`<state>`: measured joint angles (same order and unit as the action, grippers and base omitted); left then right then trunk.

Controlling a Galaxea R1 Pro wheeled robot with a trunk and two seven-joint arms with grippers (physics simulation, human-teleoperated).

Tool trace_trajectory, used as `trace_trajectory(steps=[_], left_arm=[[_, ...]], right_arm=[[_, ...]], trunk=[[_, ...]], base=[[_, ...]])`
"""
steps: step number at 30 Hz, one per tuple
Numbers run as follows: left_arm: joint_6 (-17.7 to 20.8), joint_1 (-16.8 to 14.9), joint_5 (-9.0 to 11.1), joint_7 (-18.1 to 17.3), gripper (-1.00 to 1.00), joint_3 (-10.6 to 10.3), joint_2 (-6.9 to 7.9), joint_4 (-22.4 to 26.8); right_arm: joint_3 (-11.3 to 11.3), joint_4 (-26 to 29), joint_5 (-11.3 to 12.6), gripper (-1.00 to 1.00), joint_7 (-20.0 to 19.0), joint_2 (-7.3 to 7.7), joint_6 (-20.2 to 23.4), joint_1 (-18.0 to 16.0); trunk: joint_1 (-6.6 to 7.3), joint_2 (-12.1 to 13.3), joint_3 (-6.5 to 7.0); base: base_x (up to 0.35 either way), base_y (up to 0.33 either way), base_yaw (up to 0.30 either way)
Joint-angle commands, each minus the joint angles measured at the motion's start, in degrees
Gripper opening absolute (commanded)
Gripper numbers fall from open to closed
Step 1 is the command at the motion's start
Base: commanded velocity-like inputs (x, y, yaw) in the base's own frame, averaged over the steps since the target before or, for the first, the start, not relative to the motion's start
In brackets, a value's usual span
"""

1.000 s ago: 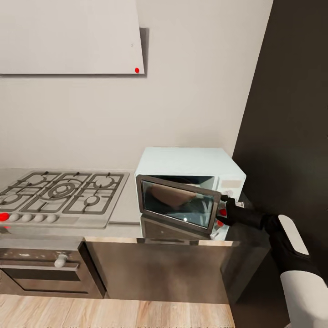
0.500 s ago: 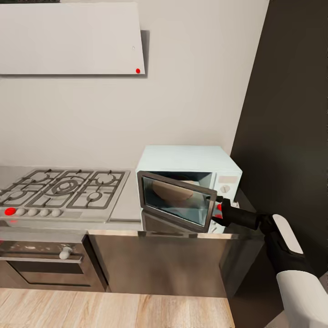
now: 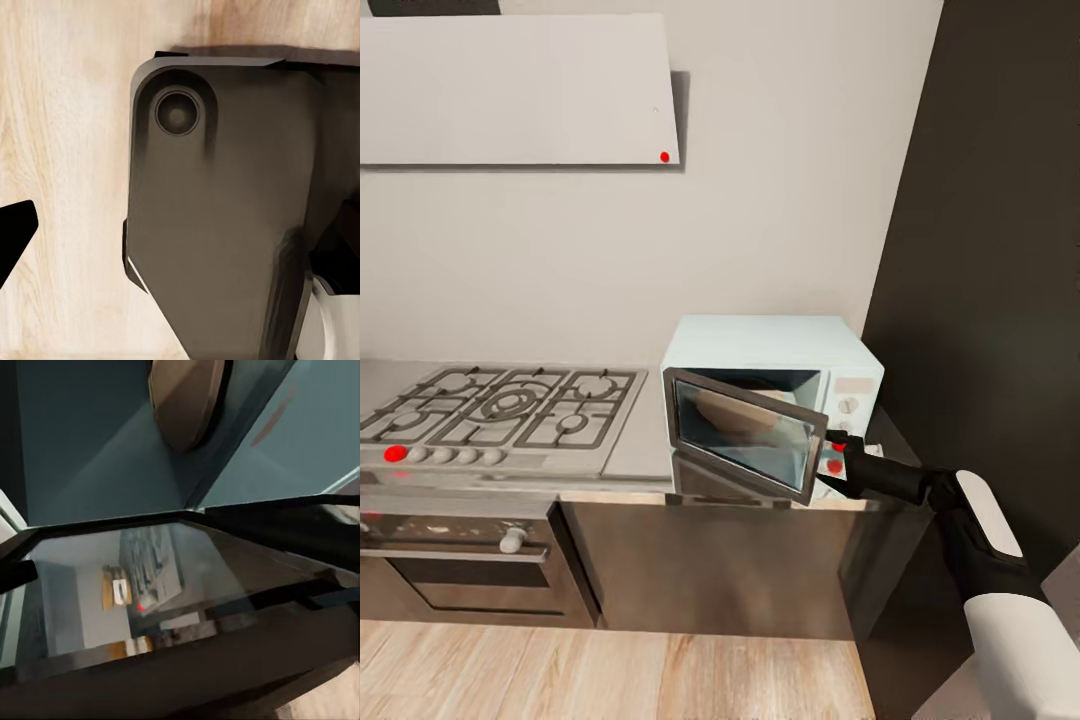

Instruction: In the kitchen, take the popcorn bag from the countertop, put it into the microwave, and heat it until the popcorn is cooked so the cooked popcorn ends up inside the bag.

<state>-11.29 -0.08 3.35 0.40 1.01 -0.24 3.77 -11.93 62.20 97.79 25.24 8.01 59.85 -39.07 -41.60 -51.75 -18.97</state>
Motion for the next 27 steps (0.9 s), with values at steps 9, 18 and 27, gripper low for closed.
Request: trace_trajectory(steps=[9, 18, 27], left_arm=[[-0.1, 0.0, 0.3, 0.0, 1.00, 0.1, -0.01, 0.0], [-0.1, 0.0, 0.3, 0.0, 1.00, 0.1, -0.02, 0.0], [-0.1, 0.0, 0.3, 0.0, 1.00, 0.1, 0.02, 0.0]], right_arm=[[4.8, 0.1, 0.7, 1.00, 0.6, -0.10, 0.1, 0.0], [6.3, 0.2, 0.6, 1.00, 0.6, -0.10, 0.1, 0.0], [10.7, 0.6, 0.2, 1.00, 1.1, -2.38, 0.1, 0.0]], trunk=[[0.00, 0.0, -0.07], [0.00, 0.0, -0.07], [0.00, 0.0, -0.07]], base=[[-0.148, 0.000, 0.000], [-0.151, 0.000, 0.000], [-0.009, 0.000, 0.000]])
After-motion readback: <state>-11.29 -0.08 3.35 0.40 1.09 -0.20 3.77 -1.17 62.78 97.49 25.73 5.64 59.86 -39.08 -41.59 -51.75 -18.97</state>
